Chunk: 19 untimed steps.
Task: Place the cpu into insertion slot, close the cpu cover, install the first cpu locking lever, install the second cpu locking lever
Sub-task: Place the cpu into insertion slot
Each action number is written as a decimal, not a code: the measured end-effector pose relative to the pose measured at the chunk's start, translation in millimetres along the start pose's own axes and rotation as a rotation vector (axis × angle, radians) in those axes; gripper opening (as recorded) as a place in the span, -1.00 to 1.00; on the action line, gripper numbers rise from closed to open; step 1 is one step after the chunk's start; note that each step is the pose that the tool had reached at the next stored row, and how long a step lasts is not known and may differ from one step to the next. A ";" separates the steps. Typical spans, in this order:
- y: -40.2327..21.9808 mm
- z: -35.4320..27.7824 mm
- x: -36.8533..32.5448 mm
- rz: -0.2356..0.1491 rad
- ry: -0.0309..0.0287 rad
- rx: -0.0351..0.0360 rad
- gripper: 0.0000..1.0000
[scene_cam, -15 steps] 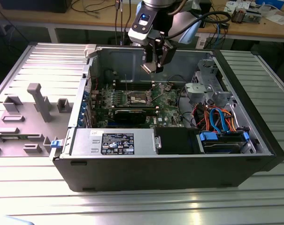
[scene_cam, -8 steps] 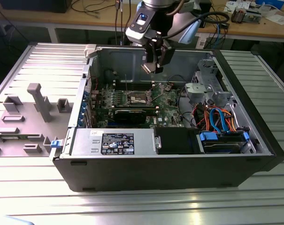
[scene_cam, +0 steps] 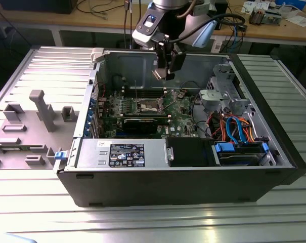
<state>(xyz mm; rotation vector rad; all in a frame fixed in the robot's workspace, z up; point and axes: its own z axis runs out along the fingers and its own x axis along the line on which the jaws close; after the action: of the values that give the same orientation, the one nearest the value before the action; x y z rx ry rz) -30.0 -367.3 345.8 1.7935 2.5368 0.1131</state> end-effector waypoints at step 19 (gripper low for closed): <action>-0.4 4.8 -0.1 0.074 -0.0051 0.0014 0.08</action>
<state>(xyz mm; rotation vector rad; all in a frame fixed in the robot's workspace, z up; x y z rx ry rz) -30.0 -367.3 340.9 1.8863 2.4680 0.1086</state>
